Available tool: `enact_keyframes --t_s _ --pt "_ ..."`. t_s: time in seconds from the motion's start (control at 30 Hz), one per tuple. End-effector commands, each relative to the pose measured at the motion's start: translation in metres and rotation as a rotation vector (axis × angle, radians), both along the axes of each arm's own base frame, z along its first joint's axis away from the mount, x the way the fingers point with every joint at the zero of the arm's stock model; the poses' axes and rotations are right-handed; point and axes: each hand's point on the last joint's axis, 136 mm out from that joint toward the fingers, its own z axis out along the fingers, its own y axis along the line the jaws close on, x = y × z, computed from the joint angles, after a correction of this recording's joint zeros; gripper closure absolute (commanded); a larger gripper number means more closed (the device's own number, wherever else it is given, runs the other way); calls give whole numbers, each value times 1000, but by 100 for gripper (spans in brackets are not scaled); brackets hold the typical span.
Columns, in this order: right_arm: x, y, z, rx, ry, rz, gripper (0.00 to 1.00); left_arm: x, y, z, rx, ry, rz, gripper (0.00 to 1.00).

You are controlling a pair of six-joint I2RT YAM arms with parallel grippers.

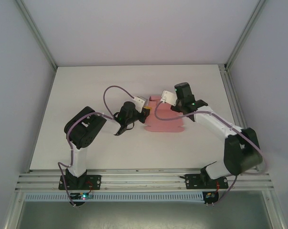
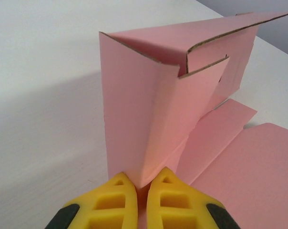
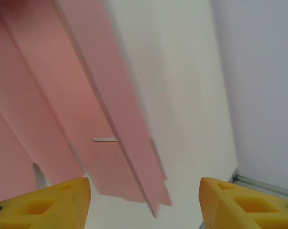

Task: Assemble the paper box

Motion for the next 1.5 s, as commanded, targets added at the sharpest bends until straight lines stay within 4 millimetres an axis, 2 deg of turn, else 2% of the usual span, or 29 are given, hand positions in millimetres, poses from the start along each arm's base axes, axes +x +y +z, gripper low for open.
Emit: enact_keyframes --t_s 0.0,0.13,0.2,0.3,0.37,0.4,0.53,0.63,0.87,0.9,1.0,1.03,1.17,1.37,1.47 --pt "15 -5 -7 -72 21 39 37 -3 -2 7 24 -30 -11 100" --pt "44 -11 -13 -140 -69 25 47 -4 -3 5 30 -25 -18 100" --pt "53 -7 -14 -148 -105 36 64 -2 -3 5 29 -23 -15 100" --pt "49 1 -23 -201 -95 65 88 0 -2 3 29 -12 7 100" --pt "42 8 -27 -235 -94 79 98 3 -2 5 12 -5 18 100" --pt "36 13 -30 -241 -86 87 100 5 -4 7 -5 3 23 100" --pt "19 20 -42 -292 -68 86 100 10 -9 12 -31 8 29 95" --pt "10 18 -46 -323 -65 68 100 16 -9 13 -28 10 51 76" --pt "-9 16 -42 -306 -52 52 100 15 -14 14 -51 3 24 72" --pt "-13 19 -42 -305 -51 63 100 16 -15 16 -54 0 24 68" --pt "-23 24 -46 -297 -33 79 100 20 -17 21 -61 -5 27 65" --pt "-24 26 -47 -283 -27 76 100 22 -18 23 -69 -6 26 59" --pt "-29 26 -58 -295 11 74 100 23 -27 28 -92 -11 -10 62" --pt "-42 34 -72 -294 81 112 100 38 -25 34 -120 -4 63 61" --pt "-49 29 -85 -380 108 116 100 36 -27 38 -161 9 53 59"
